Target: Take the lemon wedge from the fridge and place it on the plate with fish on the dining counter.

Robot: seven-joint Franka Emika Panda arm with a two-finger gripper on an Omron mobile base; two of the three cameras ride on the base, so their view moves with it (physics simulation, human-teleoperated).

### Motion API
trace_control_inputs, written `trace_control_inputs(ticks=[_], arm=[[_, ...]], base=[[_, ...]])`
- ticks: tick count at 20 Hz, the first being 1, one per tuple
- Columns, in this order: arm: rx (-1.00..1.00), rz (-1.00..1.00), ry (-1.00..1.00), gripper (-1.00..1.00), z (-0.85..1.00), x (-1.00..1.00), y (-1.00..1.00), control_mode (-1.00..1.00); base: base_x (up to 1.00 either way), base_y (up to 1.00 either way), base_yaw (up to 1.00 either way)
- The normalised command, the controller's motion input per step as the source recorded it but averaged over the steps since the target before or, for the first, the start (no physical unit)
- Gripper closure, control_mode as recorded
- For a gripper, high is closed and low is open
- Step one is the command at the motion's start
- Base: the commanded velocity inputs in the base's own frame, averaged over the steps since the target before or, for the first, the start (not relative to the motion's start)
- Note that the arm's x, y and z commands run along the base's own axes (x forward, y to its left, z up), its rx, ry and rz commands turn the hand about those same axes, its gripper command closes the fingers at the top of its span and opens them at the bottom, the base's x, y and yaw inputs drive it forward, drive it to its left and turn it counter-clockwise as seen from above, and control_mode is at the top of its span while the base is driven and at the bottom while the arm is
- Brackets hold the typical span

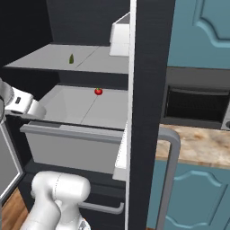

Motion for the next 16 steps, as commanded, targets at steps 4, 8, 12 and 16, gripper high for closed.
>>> trace_control_inputs(ticks=[4, 8, 12, 16], arm=[[-0.04, 0.06, -0.17, -1.00, 1.00, 0.30, 0.00, -1.00], [0.00, 0.12, -0.05, -1.00, 0.90, 0.34, -0.02, -1.00], [0.09, 0.17, 0.02, -1.00, 0.33, 0.68, -0.25, -1.00], [0.01, 0.10, 0.00, -1.00, 0.00, 0.06, -0.16, -1.00]], base=[[0.00, 0.00, 0.00], [0.00, 0.00, 0.00], [0.00, 0.00, 0.00], [0.00, 0.00, 0.00]])
